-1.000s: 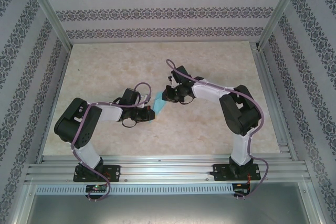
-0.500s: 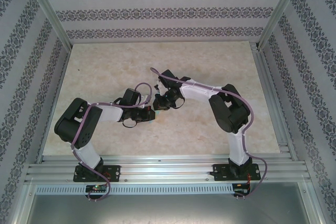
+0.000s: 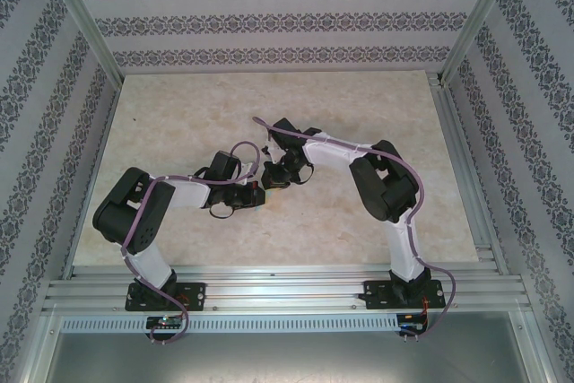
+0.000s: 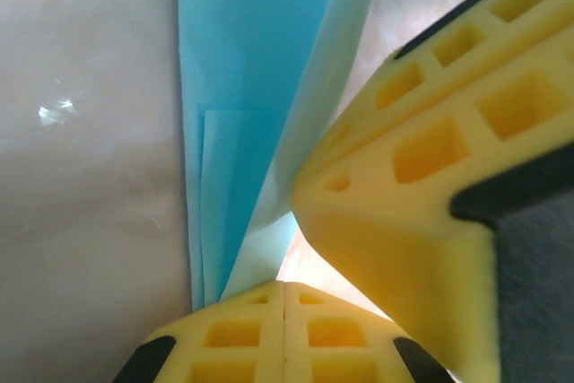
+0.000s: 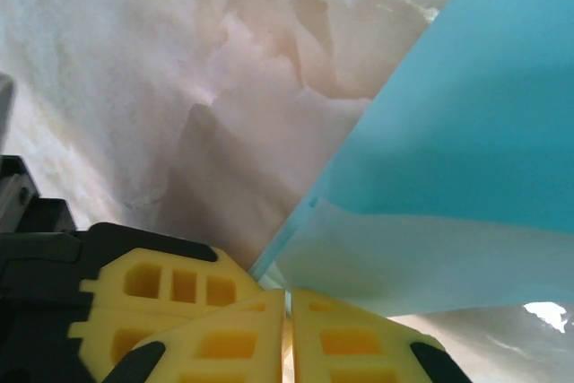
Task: Fold a paper plane with a square sheet of paper (fold left side to right side)
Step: Fold the wing for the fifth time at the center of the table.
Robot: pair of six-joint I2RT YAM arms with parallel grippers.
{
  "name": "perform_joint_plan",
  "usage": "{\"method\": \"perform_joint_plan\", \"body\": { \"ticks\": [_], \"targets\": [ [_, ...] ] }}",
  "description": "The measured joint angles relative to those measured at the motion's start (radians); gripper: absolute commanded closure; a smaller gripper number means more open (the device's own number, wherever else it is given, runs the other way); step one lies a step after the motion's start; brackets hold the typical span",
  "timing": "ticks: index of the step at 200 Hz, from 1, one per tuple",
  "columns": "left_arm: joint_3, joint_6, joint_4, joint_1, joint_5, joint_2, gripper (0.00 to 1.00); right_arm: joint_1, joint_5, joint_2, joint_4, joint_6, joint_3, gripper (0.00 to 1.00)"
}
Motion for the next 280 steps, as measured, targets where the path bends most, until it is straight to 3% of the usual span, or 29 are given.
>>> {"method": "perform_joint_plan", "body": {
  "ticks": [196, 280],
  "targets": [
    [-0.008, 0.0, 0.013, 0.0, 0.0, -0.001, 0.99, -0.048, -0.011, 0.084, -0.138, -0.141, 0.096, 0.88],
    [-0.022, 0.0, 0.037, 0.0, 0.0, -0.004, 0.99, -0.14, 0.032, 0.129, -0.256, -0.203, 0.192, 0.88]
  ]
}}
